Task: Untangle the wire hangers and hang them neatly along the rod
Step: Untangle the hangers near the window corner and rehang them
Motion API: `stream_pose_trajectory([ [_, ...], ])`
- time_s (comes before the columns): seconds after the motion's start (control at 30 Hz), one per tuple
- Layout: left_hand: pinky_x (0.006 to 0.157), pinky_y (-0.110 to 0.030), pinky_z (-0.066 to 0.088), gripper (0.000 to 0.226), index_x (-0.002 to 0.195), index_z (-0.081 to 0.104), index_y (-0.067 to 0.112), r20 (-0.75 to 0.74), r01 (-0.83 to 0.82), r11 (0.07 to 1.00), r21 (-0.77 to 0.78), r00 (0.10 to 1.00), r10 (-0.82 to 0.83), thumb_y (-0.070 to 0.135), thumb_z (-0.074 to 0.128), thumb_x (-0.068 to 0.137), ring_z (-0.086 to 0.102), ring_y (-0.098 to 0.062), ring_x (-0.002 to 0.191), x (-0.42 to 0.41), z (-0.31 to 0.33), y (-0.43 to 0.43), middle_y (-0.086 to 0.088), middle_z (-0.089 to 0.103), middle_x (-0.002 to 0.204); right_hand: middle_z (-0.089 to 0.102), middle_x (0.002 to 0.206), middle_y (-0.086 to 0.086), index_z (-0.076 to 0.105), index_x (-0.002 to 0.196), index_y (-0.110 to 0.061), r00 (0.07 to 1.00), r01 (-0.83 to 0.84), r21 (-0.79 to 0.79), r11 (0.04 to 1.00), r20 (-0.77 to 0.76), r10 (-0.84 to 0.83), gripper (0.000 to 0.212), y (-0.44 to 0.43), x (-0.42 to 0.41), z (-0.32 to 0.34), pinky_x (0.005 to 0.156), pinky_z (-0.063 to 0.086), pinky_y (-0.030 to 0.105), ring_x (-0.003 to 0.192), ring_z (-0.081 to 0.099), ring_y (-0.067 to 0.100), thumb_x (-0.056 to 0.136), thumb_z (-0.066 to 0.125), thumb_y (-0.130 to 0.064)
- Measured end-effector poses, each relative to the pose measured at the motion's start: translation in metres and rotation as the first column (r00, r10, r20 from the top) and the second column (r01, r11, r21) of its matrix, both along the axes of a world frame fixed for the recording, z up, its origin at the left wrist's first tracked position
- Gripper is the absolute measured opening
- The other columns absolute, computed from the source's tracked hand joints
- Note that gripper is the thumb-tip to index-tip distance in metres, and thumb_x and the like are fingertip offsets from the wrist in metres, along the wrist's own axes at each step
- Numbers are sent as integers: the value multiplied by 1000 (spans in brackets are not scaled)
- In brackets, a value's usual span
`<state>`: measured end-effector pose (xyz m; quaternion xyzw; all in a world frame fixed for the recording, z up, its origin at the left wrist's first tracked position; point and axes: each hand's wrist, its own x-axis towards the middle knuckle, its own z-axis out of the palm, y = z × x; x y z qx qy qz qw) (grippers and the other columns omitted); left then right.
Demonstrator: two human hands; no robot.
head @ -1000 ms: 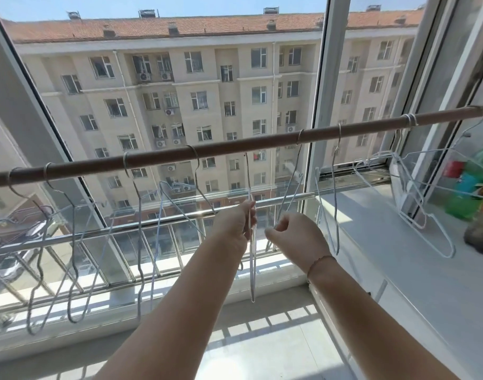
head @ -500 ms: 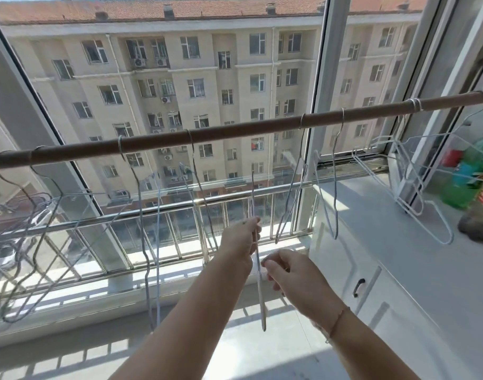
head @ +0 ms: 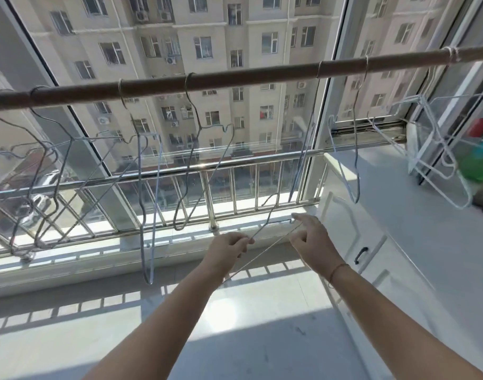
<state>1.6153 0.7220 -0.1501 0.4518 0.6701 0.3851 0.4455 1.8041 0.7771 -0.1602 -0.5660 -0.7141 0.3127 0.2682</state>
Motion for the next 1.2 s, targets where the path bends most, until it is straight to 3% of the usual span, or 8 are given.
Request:
stream_pose_trajectory([
  [0.1,68,-17,40,20,95,72,9,-114,69,998,14,991,-67,15,53,93,52,-8,72,-8,-7,-5,1,61,76,46,135,7,49,129,-13,981,-105,57,993,167,95,44,6,6,-10,108,20,30,129,35,26,85,53,-10],
  [0.2,67,-6,40,19,95,71,7,-107,85,996,27,991,-82,14,52,93,55,-5,78,-12,-9,-7,1,65,83,59,121,1,61,112,-18,964,-139,22,990,232,130,27,6,16,-13,105,33,39,117,47,24,87,54,-17],
  [0.33,81,-21,41,19,93,71,10,-72,50,997,53,996,-46,16,53,93,60,-9,91,-16,-13,-3,-2,70,95,66,79,2,65,86,-14,980,-159,-123,980,100,172,15,-8,25,1,78,47,35,79,61,20,90,51,-15],
  [0.43,82,-23,40,16,93,70,10,-90,-32,992,126,995,44,17,55,92,56,-5,93,-11,-15,1,13,63,92,55,60,-2,62,79,-16,990,-143,-147,979,-17,142,20,-27,23,13,63,49,31,53,51,7,91,47,-9],
  [0.5,91,-31,42,15,97,67,12,-154,-180,965,190,965,210,22,59,90,55,-13,101,-5,-19,4,6,62,100,50,56,-2,63,82,-9,990,-105,-165,981,-115,87,19,-41,17,20,56,51,31,46,46,5,91,46,-6],
  [0.67,87,-31,42,20,99,57,16,1,-485,848,211,868,496,28,64,84,51,-19,97,20,-2,2,-5,53,107,48,59,-1,62,85,-11,957,0,-244,970,-282,-71,23,-68,-3,39,50,49,22,51,45,10,91,41,-3],
  [0.9,64,-27,49,22,75,69,7,361,-261,959,109,909,207,24,62,88,58,-7,55,55,36,-11,2,66,60,48,61,-1,60,96,-7,869,-28,-346,938,-472,-148,26,-74,-28,59,62,46,29,52,45,10,92,36,0],
  [1.2,41,-17,44,15,99,69,8,502,-277,954,111,844,187,15,61,89,59,-4,47,52,95,3,-4,65,77,61,84,18,56,109,-12,697,-180,-290,940,-712,-86,23,-68,-43,103,61,55,20,69,60,21,95,39,-3],
])
